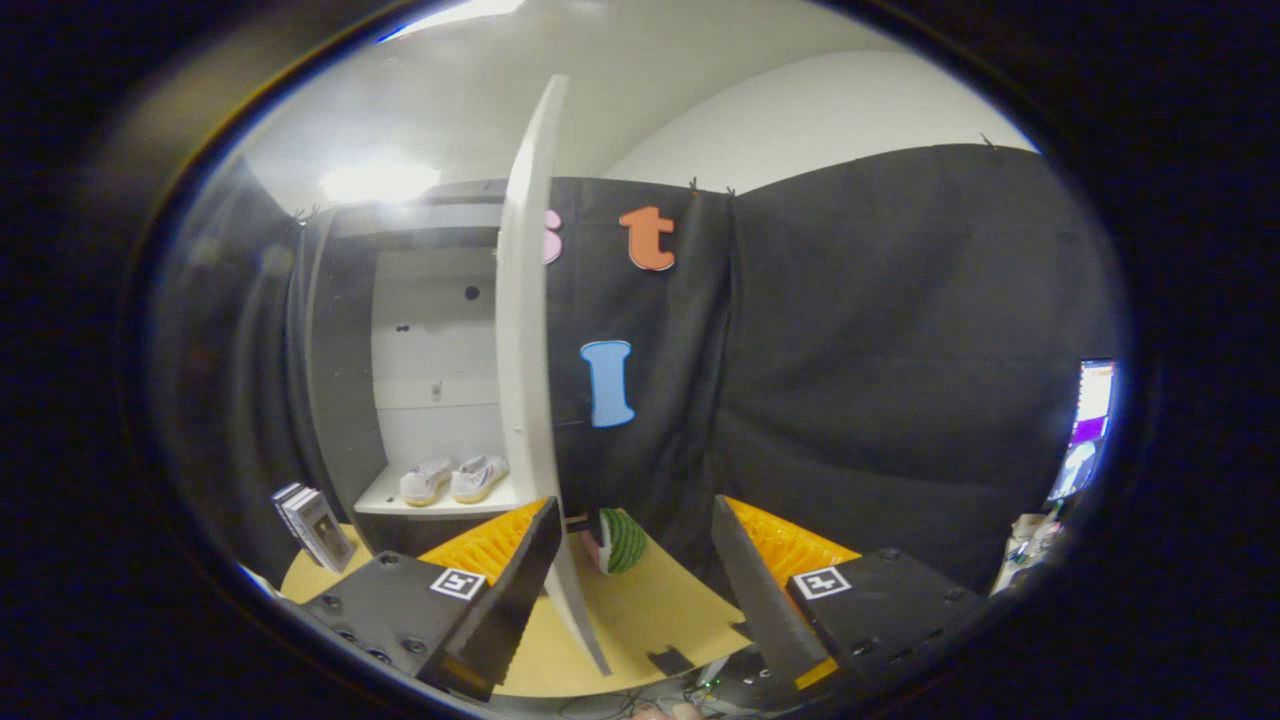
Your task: Open the shoe cabinet door, grab the shoes and put them into the shoe cabinet, then close the shoe cabinet door.
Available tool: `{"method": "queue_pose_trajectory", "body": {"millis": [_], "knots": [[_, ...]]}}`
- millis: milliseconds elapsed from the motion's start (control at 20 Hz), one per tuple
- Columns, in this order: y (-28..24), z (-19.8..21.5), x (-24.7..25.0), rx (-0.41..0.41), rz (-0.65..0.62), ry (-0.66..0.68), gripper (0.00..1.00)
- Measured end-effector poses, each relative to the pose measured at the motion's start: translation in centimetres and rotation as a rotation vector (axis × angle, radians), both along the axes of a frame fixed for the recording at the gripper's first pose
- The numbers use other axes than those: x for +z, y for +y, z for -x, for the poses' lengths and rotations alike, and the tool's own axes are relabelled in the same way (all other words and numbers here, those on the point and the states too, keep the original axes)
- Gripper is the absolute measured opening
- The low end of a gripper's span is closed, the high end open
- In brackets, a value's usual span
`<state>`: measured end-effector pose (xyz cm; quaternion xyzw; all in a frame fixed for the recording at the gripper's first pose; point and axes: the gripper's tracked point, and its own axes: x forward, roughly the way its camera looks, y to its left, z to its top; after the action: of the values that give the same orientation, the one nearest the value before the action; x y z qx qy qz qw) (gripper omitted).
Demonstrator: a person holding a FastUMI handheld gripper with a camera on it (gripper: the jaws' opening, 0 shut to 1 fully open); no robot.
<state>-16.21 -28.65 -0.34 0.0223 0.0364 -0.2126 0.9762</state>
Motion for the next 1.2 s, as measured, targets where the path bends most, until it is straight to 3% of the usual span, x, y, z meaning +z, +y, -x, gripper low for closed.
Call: {"method": "queue_pose_trajectory", "body": {"millis": [150,350,650,850,1200], "knots": [[-4.3,-2.8,0.0,0.049,-0.007,-0.006,0.95],[-7.5,-8.8,-0.6,0.180,-0.052,-0.017,0.95],[-5.3,-16.7,-2.8,0.366,-0.104,0.014,0.94],[-3.5,-17.9,-3.1,0.431,-0.084,0.020,0.94],[-1.9,-18.1,-2.9,0.451,-0.065,0.016,0.91]]}}
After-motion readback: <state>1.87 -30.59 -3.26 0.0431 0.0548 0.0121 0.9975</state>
